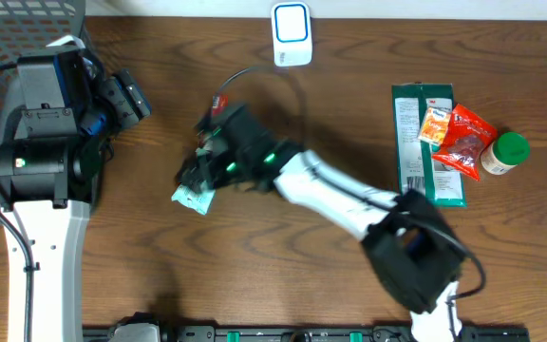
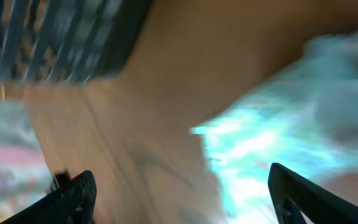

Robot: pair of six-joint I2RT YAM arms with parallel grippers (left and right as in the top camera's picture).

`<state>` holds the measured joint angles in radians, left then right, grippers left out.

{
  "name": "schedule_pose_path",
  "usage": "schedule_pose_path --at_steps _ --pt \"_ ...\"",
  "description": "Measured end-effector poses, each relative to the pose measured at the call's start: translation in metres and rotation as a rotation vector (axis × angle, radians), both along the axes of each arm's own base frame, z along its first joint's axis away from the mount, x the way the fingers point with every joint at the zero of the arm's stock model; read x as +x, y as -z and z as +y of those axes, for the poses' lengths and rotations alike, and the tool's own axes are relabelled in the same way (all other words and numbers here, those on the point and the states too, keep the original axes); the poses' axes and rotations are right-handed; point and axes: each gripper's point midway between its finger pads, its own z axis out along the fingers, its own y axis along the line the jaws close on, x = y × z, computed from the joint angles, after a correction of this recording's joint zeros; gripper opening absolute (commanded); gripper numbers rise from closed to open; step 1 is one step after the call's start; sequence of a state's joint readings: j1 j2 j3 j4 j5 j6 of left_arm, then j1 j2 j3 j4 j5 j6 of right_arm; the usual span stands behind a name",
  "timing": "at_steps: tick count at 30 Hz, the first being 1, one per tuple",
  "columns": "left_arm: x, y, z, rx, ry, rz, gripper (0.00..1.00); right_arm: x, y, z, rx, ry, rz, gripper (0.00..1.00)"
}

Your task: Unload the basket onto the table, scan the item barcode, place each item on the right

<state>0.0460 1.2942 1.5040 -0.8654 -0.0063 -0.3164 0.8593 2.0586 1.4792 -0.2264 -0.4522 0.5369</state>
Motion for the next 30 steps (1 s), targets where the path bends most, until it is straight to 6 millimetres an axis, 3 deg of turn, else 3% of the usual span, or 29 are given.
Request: schedule_pose_path --at_steps 3,5,9,13,20,23,26,30 --pt "0.0 0.0 0.0 0.0 0.0 0.0 0.84 -0.022 0.007 0.019 -0.023 -0.059 -0.073 0.83" --pt "0.0 0.0 0.0 0.0 0.0 0.0 0.84 -0.024 0.008 0.023 -0.044 -0.051 -0.118 0.8" --pt "0.0 0.0 0.0 0.0 0.0 0.0 0.84 -0.015 0.01 0.025 -0.095 0.006 -0.228 0.69" --pt "0.0 0.0 0.0 0.0 0.0 0.0 0.84 -0.001 0.01 0.03 -0.091 0.051 -0.295 0.64" --pt "0.0 0.0 0.0 0.0 0.0 0.0 0.84 0.004 0.048 0.027 -0.157 0.062 -0.29 0.51" --pt "0.0 0.0 0.0 0.0 0.0 0.0 0.84 0.003 0.056 0.02 -0.2 0.065 -0.286 0.44" --pt "0.0 0.0 0.0 0.0 0.0 0.0 0.84 0.0 0.073 -0.002 -0.314 0.081 -0.26 0.43" --pt "0.0 0.0 0.0 0.0 0.0 0.0 0.84 -0.001 0.08 -0.024 -0.42 0.088 -0.24 0.35"
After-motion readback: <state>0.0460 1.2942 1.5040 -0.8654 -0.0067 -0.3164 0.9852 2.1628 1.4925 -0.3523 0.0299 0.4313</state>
